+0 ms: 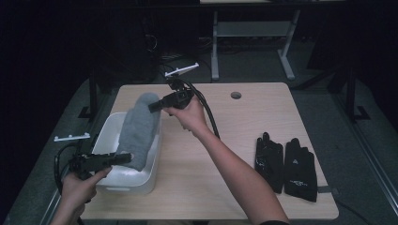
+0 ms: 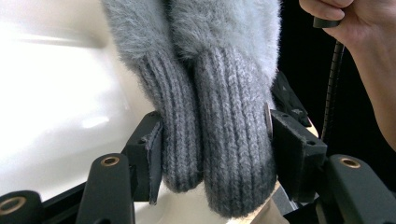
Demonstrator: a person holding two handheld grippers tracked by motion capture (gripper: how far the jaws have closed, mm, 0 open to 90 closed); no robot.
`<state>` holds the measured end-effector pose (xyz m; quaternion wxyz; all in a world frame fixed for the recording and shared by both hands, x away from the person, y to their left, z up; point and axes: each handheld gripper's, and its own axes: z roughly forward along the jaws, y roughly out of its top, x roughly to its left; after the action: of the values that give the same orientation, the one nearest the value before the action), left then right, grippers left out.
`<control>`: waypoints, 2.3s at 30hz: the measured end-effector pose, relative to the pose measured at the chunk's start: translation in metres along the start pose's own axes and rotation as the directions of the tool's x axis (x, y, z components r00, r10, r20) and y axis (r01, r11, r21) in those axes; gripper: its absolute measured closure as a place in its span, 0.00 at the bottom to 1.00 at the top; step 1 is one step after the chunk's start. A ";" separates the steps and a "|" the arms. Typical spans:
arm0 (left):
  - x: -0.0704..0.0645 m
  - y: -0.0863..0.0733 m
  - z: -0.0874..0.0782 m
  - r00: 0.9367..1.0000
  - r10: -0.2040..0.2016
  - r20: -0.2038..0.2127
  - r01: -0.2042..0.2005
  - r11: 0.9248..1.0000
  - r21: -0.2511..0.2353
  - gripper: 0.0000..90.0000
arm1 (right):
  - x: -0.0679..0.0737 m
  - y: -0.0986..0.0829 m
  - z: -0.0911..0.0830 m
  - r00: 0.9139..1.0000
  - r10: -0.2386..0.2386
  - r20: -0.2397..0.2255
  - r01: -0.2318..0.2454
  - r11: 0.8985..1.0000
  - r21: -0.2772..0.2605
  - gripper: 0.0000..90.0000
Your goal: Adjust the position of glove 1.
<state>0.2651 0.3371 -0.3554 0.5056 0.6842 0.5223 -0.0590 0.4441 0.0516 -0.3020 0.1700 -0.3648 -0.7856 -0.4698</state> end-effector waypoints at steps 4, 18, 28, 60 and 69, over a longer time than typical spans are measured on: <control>0.004 -0.004 -0.003 1.000 -0.003 -0.010 0.003 1.000 -0.004 0.46 | 0.002 0.002 0.008 1.000 0.006 -0.009 -0.006 1.000 0.009 0.85; 0.017 -0.014 -0.010 0.999 -0.030 -0.037 0.030 1.000 0.003 0.46 | 0.001 0.002 0.035 1.000 0.022 -0.014 -0.021 0.999 0.046 0.85; 0.025 -0.021 -0.011 0.997 -0.047 -0.063 0.048 0.999 0.026 0.45 | -0.003 -0.001 0.054 1.000 0.024 -0.009 -0.023 0.997 0.080 0.85; 0.034 -0.036 -0.010 0.989 -0.056 -0.134 0.072 0.990 0.121 0.42 | -0.017 -0.021 0.089 0.999 0.041 0.003 -0.041 0.984 0.171 0.85; 0.031 -0.036 -0.015 0.985 -0.038 -0.167 0.058 0.992 0.114 0.35 | -0.020 -0.024 0.093 0.999 0.039 0.005 -0.039 0.981 0.190 0.85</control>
<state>0.2439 0.3670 -0.3899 0.4176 0.7027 0.5742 -0.0453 0.4469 0.1162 -0.3758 0.2131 -0.3625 -0.8197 -0.3890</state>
